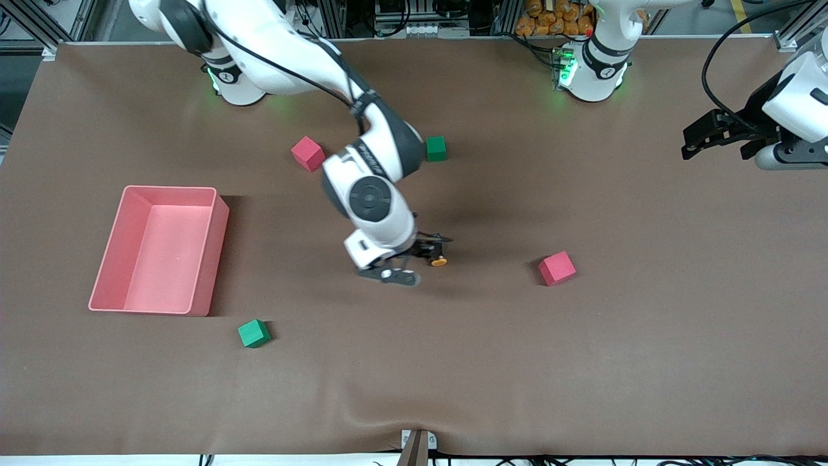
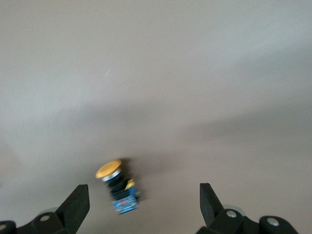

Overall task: Place and upright button with both arms
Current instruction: 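Set the button down and withdraw the right gripper while the left gripper approaches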

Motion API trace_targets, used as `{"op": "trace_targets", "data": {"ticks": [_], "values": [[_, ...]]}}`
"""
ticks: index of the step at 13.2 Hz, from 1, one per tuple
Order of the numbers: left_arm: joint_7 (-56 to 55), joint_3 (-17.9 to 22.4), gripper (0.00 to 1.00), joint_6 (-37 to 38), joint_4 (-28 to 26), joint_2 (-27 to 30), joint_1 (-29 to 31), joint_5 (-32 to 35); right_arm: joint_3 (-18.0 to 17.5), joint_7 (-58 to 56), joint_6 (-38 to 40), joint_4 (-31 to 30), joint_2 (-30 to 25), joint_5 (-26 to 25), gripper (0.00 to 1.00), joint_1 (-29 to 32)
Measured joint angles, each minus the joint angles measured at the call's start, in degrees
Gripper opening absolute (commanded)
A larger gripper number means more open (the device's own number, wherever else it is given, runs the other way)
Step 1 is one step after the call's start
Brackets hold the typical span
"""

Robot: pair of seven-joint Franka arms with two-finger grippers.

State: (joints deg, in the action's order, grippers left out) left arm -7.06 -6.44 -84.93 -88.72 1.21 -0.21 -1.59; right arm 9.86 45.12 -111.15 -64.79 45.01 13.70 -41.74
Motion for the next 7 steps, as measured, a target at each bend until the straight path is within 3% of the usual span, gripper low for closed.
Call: {"op": "trace_targets", "data": {"ticks": [3,7], "values": [[-2.05,-0.45,1.00,-0.25,0.01,-0.56,-0.41,-0.15,6.78,-9.04,4.76,-3.33,-6.89,-0.02,1.00,0.86],[-6.28,-0.73,1.00,-0.80,0.04,-2.67,-4.51,-0.23,14.76,-22.35,5.28,-18.67,-21.14,-0.03,1.00,1.52]]}}
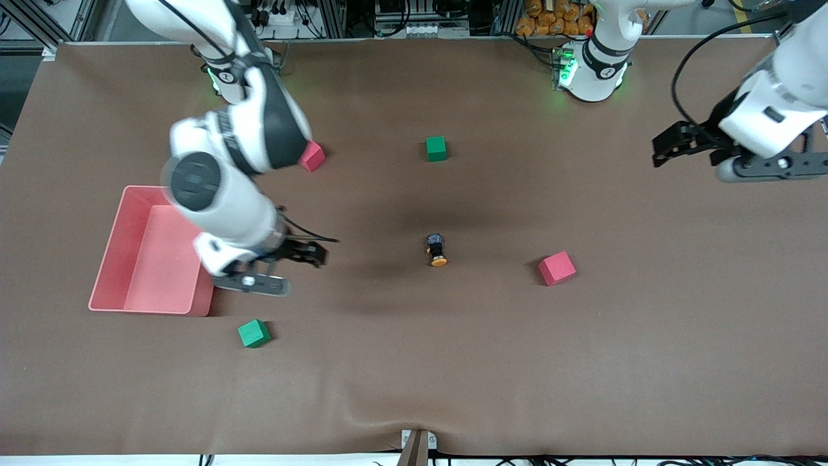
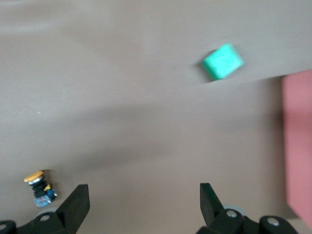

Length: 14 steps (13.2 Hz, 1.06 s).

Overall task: Place and upright button with both arms
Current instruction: 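Set the button down and withdraw the right gripper while the left gripper approaches, then lower the left gripper onto the button and grasp its base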

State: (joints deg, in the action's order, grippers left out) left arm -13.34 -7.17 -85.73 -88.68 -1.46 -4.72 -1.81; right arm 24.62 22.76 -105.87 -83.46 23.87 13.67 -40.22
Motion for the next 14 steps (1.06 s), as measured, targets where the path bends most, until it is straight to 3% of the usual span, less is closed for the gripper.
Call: {"op": "trace_targets", "data": {"ticks": [2,5,8,9,12,14], "values": [[-0.55,-0.06,1.00,-0.72,0.03,-1.90,-2.14,-1.31,4.69,-5.53,3.31,-5.72,-7.43,-0.68,1.00,0.04],[-1.24,-0.04,1.00,-2.05,1.13,-5.44,-2.87,-4.54,11.26,-13.55,8.93,-9.17,-15.06,-4.48,1.00,0.24],[-5.74,-0.09,1.00,-2.14,3.21,-10.09,-6.81,-4.93,12.17,-15.98,11.80,-9.63,-18.73,-7.11,1.00,2.87],[-7.67,-0.13,1.00,-2.26,4.06,-11.80,-8.69,-4.93,9.35,-17.20,13.13,-9.65,-19.52,-7.99,1.00,6.51],[-12.59,-0.18,1.00,-3.27,6.65,-17.12,-13.25,-4.93,-7.29,-19.67,14.93,-9.64,-22.74,-12.25,1.00,23.36],[-15.61,-0.21,1.00,-5.40,8.45,-21.16,-15.83,-4.93,-16.26,-22.21,17.27,-9.63,-25.26,-13.65,1.00,31.56]]}}
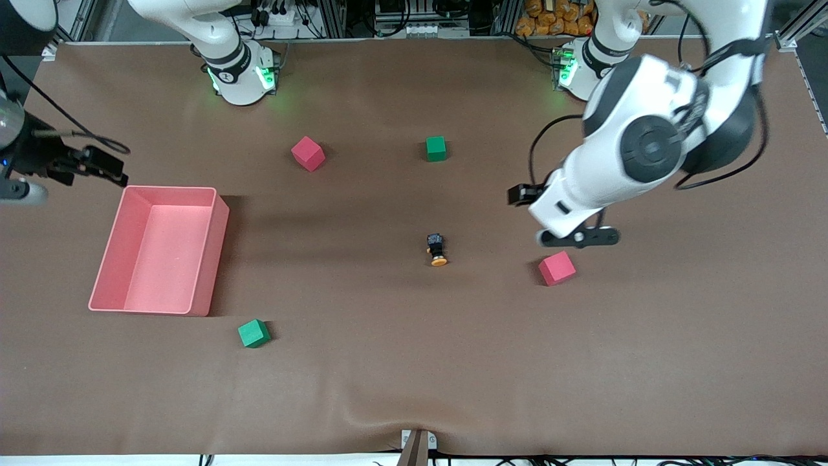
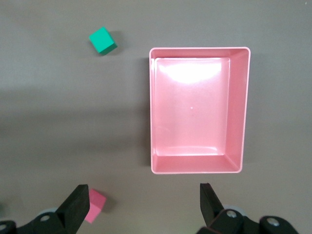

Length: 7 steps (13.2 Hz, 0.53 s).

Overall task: Place and upright button with both arms
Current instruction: 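Lower the left gripper onto the button and grasp its base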

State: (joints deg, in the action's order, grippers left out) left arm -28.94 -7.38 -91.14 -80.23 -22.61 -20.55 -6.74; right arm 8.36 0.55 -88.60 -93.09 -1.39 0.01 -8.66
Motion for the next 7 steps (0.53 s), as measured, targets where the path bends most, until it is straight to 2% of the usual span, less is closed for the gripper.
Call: {"op": "trace_targets", "data": {"ticks": [1,2,7], "values": [[-1.52,-0.01,1.00,-1.33,0.57,-1.91,-1.00,0.00,-3.01,-2.41,0.40,0.03,-0.76,-0.21,1.00,3.45],[-2.50,-0.01,1.00,-2.56,0.89,-3.72,-1.81,0.00,-4.33,-4.98,0.45,0.12,-1.19,-0.25,1.00,5.91],[-2.94,0.05,1.00,-11.28,1.25,-11.27,-2.57,-5.96,-4.74,-8.38,6.06,1.72,-1.31,-0.25,1.00,8.16]]}}
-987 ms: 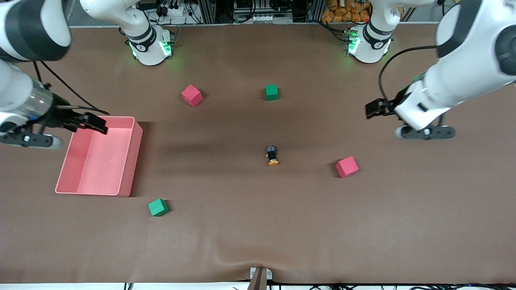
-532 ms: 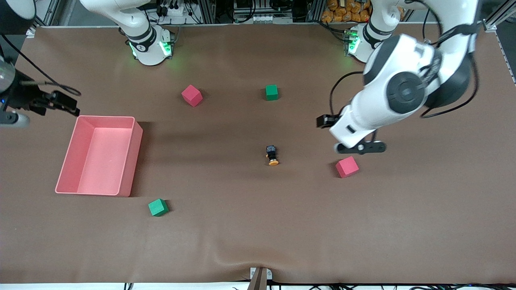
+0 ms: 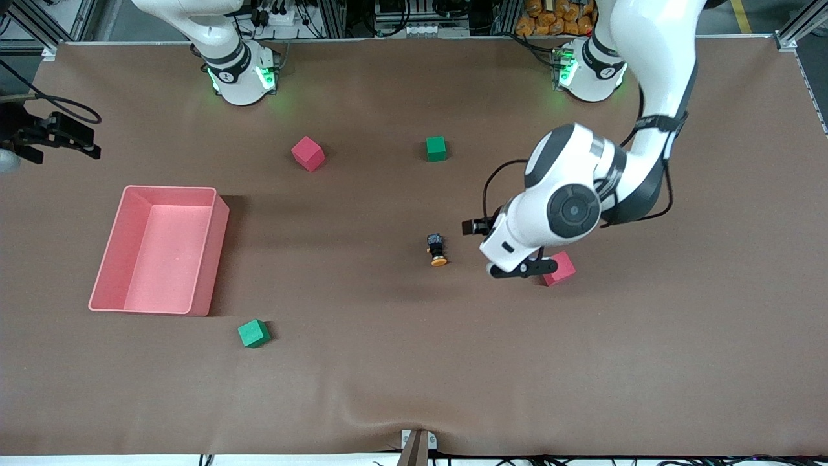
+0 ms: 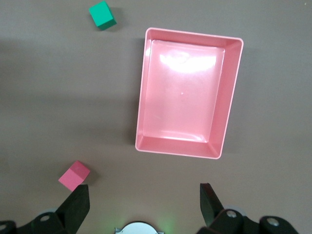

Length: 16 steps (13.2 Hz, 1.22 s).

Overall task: Place and upright button with both arms
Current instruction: 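Lower the left gripper onto the button and grasp its base, then lift the button with the left gripper, holding it cap up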

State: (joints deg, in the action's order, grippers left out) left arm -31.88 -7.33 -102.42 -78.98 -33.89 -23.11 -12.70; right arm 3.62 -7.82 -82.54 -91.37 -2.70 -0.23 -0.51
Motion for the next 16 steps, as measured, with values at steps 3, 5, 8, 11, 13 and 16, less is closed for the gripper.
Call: {"op": "trace_targets", "data": {"ticks": [3,5,8,11,13,16], "values": [[-1.20,-0.11,1.00,-6.48,0.23,-4.88,-2.09,-0.91,-0.18,-0.02,0.40,0.85,0.00,0.34,1.00,1.16],[-4.16,0.09,1.00,-9.91,0.43,-7.45,-5.24,-0.92,-0.20,-0.01,0.41,1.36,0.00,0.38,1.00,1.29],[-6.68,0.96,1.00,-12.20,1.15,-10.54,-8.23,-0.92,-0.27,0.00,0.42,1.76,0.00,0.45,1.00,1.29],[-7.18,2.94,1.00,-12.94,2.82,-13.38,-10.15,-0.92,-0.29,1.18,0.33,2.98,0.03,0.67,1.00,1.30],[-7.18,3.17,1.00,-13.41,3.37,-14.08,-10.38,-0.92,-0.29,1.68,0.43,3.84,0.03,0.67,1.00,1.38],[-7.18,3.19,1.00,-14.42,3.61,-14.56,-11.10,-0.92,-0.28,1.72,0.43,4.23,0.03,0.67,1.00,1.44]]}}
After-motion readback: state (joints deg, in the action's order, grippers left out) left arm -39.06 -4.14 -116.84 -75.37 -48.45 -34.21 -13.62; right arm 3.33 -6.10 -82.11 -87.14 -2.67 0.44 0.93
